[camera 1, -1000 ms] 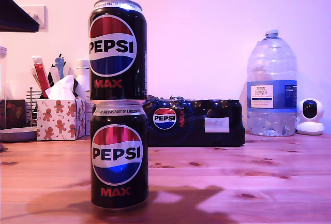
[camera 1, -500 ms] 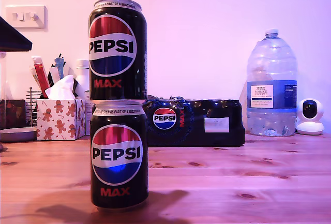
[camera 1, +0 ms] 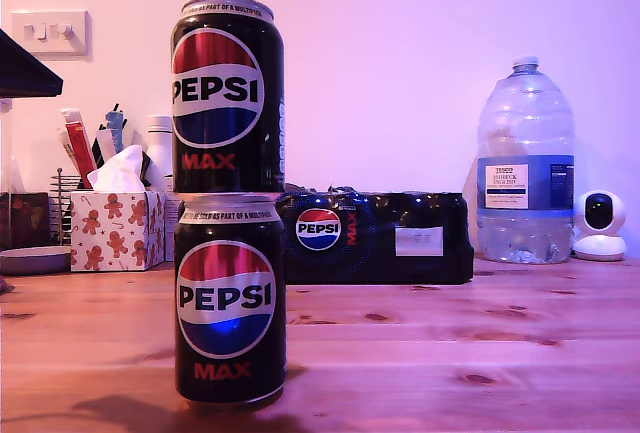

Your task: Stack up the Pepsi cans on top of each other

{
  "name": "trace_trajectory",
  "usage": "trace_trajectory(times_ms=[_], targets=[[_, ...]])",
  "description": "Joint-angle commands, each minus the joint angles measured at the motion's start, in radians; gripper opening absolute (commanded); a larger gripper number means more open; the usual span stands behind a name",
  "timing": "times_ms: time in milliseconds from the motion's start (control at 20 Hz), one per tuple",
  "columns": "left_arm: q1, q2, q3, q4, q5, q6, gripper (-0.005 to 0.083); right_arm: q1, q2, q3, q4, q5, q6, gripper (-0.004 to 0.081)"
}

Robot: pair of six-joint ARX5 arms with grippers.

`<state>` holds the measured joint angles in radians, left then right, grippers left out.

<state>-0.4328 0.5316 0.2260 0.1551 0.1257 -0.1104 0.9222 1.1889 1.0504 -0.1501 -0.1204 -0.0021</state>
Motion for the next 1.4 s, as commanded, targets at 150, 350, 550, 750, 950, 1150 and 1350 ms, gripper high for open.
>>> trace_trajectory(times_ms=[150, 350, 550, 750, 950, 1150, 1350], targets=[[0.001, -0.003, -0.022, 0.011, 0.0, -0.003, -0.0016, 0.007, 0.043, 0.079, 0.048, -0.005, -0.025, 0.0367], [0.001, -0.003, -0.022, 0.01, -0.001, -0.001, -0.0016, 0.007, 0.061, 0.079, 0.043, -0.003, -0.031, 0.0367], [0.001, -0.003, -0.022, 0.01, -0.001, 0.006, -0.0016, 0.007, 0.063, 0.079, 0.023, 0.0, -0.033, 0.0367], [0.001, -0.003, -0.022, 0.01, -0.001, 0.006, -0.0016, 0.007, 0.063, 0.079, 0.001, 0.002, -0.047, 0.0367], [0.001, -0.003, -0.022, 0.01, -0.001, 0.006, -0.0016, 0.007, 0.063, 0.079, -0.008, 0.023, -0.057, 0.0368], [0.001, -0.003, -0.022, 0.01, -0.001, 0.008, -0.0016, 0.007, 0.073, 0.079, -0.011, 0.023, -0.059, 0.0368], [0.001, -0.003, -0.022, 0.009, -0.001, 0.014, -0.0016, 0.033, 0.098, 0.077, -0.006, 0.03, -0.095, 0.0368]])
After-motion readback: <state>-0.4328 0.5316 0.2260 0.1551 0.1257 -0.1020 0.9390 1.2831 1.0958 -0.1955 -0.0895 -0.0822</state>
